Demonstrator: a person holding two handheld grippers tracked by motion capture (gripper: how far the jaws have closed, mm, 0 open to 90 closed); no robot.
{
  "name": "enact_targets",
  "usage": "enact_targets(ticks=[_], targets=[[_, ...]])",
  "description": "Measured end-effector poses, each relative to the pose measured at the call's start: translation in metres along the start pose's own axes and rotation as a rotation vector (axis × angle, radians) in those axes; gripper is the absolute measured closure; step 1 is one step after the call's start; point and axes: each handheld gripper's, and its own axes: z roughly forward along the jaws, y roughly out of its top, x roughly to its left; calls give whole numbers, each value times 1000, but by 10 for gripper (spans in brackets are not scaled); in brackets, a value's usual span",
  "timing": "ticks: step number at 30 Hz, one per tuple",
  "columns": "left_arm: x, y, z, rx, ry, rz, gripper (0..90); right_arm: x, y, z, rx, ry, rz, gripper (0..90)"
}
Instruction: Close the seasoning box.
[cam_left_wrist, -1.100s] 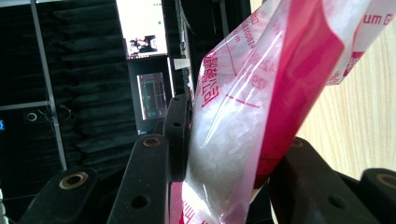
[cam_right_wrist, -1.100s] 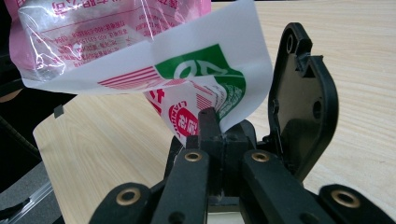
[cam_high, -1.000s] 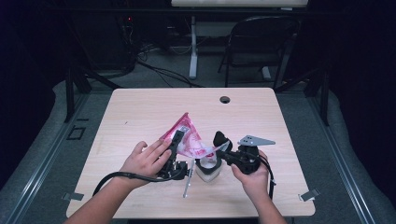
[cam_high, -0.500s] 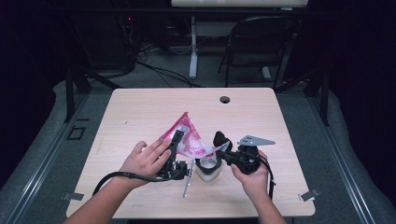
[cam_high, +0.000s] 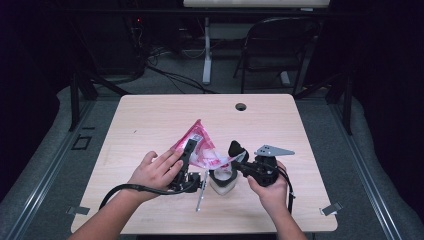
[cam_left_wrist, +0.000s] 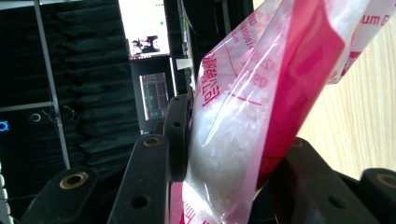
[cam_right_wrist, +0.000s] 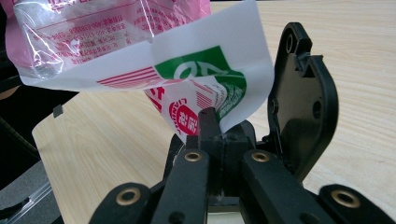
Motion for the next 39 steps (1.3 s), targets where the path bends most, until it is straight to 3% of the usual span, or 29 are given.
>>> enact_targets(ticks=[24,29,39], targets=[[2,0,-1,-2,0,-7,684,0,0,0,4,1,-2,900],[0,2,-1,-8,1,14,684,-2,-1,1,7,-5,5,900],[1,1,-1,0,-5,-1,687,-3,-2,3,19,-4,2,900]])
